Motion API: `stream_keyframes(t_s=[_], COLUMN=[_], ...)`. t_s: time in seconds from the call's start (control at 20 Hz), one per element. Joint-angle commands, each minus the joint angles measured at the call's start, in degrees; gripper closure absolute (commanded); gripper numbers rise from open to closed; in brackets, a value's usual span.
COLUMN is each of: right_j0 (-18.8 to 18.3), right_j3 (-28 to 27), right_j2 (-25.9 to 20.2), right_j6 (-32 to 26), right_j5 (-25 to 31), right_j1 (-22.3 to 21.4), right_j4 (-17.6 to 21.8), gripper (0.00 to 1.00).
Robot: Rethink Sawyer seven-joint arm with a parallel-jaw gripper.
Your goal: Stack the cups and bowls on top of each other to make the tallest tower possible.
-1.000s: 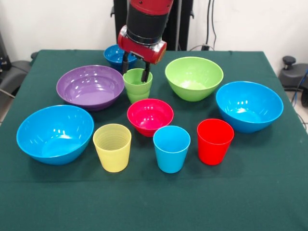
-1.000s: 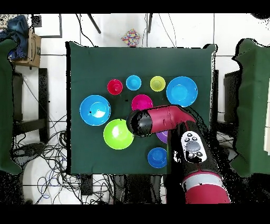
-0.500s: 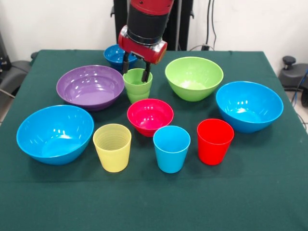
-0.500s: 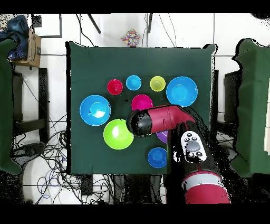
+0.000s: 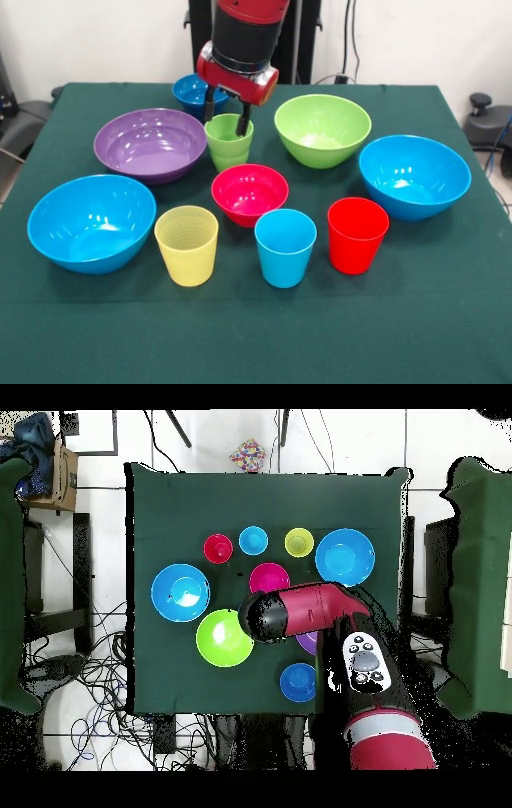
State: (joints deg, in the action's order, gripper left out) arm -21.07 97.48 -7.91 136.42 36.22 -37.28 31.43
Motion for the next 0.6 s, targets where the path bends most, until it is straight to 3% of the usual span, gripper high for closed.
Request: stream_keyframes(t_s=[0.05, 0.35, 0.6], right_j0=[0.2, -0.1, 0.2], right_j3=[0.5, 1.3, 1.6], right_j2=[-5.7, -6.0, -6.3], right_j6=[-10.0, -10.2, -7.3], right_j5=[6.3, 7.3, 3.0], right_j1=[-2.1, -2.6, 0.0], right_j4=[-0.5, -0.5, 0.2], gripper=[0.0, 0.0, 0.0])
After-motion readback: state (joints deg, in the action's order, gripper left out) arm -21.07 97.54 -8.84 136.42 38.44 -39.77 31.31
